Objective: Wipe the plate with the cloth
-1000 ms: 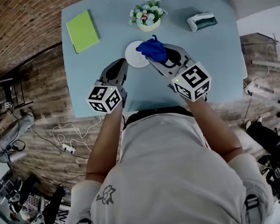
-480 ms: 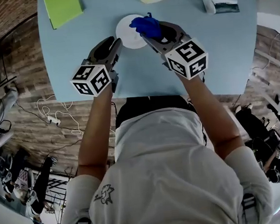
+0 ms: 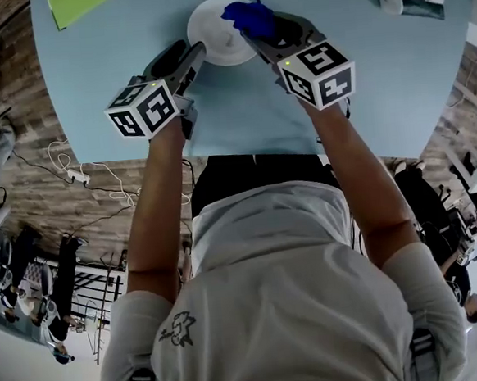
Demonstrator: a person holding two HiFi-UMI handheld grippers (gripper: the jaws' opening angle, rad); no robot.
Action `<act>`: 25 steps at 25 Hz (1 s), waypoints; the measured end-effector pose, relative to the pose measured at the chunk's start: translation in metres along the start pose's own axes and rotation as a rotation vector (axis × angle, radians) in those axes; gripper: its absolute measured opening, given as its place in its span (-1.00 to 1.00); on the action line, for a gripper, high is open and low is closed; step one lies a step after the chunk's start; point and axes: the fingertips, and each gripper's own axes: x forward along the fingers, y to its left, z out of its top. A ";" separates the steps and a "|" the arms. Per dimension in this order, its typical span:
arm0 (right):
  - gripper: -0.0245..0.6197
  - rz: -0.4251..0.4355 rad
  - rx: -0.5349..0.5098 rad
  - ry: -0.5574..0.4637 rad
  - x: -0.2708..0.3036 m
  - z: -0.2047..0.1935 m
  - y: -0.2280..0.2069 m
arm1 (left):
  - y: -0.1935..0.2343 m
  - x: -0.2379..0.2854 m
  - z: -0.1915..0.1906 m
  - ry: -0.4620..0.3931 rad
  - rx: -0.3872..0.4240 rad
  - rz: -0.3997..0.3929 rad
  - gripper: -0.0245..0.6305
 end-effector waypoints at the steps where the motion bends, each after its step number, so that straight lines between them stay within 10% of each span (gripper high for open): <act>1: -0.44 0.000 0.002 0.010 0.003 -0.006 -0.004 | 0.004 0.004 -0.002 0.003 -0.011 0.010 -0.36; 19: -0.44 0.003 0.026 0.018 0.032 -0.015 -0.009 | 0.021 0.014 -0.008 0.072 -0.015 -0.003 -0.38; 25: -0.44 -0.006 0.037 0.014 0.016 -0.016 0.001 | -0.004 0.002 -0.003 0.033 -0.032 -0.059 -0.79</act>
